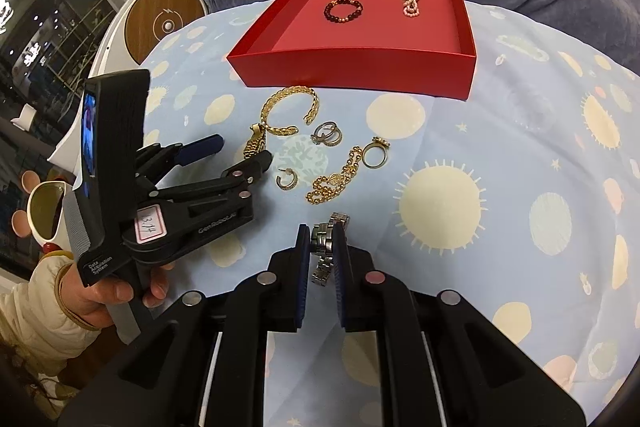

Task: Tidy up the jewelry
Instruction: 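Grasp the silver watch with the right tool while the left tool grasps the gold watch, then lower both watches into the red box and open both tools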

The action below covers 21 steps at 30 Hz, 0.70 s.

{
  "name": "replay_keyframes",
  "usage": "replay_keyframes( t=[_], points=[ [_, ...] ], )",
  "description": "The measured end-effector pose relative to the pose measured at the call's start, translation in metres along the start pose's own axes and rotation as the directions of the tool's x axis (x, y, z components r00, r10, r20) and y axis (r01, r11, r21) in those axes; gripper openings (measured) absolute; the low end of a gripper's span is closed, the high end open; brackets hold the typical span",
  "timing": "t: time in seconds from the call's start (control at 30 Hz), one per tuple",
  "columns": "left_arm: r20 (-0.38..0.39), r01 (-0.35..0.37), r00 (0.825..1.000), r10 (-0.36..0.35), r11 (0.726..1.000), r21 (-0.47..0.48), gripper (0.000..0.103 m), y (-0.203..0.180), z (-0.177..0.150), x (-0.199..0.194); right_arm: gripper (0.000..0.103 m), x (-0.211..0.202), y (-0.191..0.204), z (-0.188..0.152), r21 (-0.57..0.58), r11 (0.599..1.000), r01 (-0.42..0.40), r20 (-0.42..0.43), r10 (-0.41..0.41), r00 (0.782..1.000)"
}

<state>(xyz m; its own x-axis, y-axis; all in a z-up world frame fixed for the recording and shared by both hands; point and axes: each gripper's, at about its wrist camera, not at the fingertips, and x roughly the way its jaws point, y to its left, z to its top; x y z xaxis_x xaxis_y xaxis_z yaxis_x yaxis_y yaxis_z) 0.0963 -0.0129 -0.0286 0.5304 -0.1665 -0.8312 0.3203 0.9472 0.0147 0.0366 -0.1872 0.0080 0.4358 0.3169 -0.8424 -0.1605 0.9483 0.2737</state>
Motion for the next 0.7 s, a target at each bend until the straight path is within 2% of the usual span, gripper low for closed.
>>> replay_keyframes(
  t=[0.03,0.1,0.23,0.27,0.33,0.4,0.53,0.57,0.6,0.7],
  points=[
    [-0.001,-0.002,1.0,0.002,1.0,-0.006,0.055,0.004,-0.002,-0.002,0.011,0.0,0.001,0.0,-0.004,1.0,-0.001,-0.001,0.001,1.0],
    [0.002,-0.004,1.0,0.004,1.0,-0.01,0.045,0.009,-0.004,-0.004,0.011,0.001,0.004,-0.001,-0.01,1.0,-0.004,-0.004,0.004,1.0],
    [0.008,-0.004,1.0,0.005,1.0,-0.02,0.039,0.01,-0.005,-0.005,0.011,0.003,0.006,-0.001,-0.014,1.0,-0.01,-0.008,0.01,1.0],
    [0.011,0.0,1.0,0.0,1.0,-0.018,0.035,0.01,-0.004,-0.005,0.011,0.003,0.006,-0.001,-0.013,1.0,-0.01,-0.008,0.01,1.0],
    [0.016,0.027,1.0,-0.026,1.0,-0.006,0.018,0.009,-0.004,-0.006,0.011,0.001,0.005,0.0,-0.009,1.0,-0.015,-0.004,0.015,1.0],
    [0.008,0.071,0.997,-0.071,0.997,-0.025,0.018,0.01,-0.003,-0.007,0.011,-0.001,0.005,0.0,-0.002,1.0,-0.022,0.004,0.022,1.0],
    [-0.006,0.117,0.993,-0.117,0.992,-0.049,0.018,0.012,0.0,-0.007,0.011,-0.006,0.004,0.002,0.004,0.999,-0.037,0.018,0.037,0.999],
    [-0.007,0.123,0.992,-0.123,0.991,-0.051,0.016,0.013,0.0,-0.008,0.011,-0.007,0.004,0.002,0.005,0.999,-0.04,0.023,0.04,0.999],
    [-0.005,0.132,0.991,-0.132,0.99,-0.053,0.009,0.013,0.0,-0.01,0.011,-0.01,0.003,0.003,0.008,0.999,-0.044,0.028,0.044,0.999],
    [0.021,0.163,0.986,-0.162,0.985,-0.059,0.009,0.014,0.005,-0.024,0.011,-0.02,0.004,0.007,0.014,0.998,-0.061,0.062,0.06,0.996]
  ],
)
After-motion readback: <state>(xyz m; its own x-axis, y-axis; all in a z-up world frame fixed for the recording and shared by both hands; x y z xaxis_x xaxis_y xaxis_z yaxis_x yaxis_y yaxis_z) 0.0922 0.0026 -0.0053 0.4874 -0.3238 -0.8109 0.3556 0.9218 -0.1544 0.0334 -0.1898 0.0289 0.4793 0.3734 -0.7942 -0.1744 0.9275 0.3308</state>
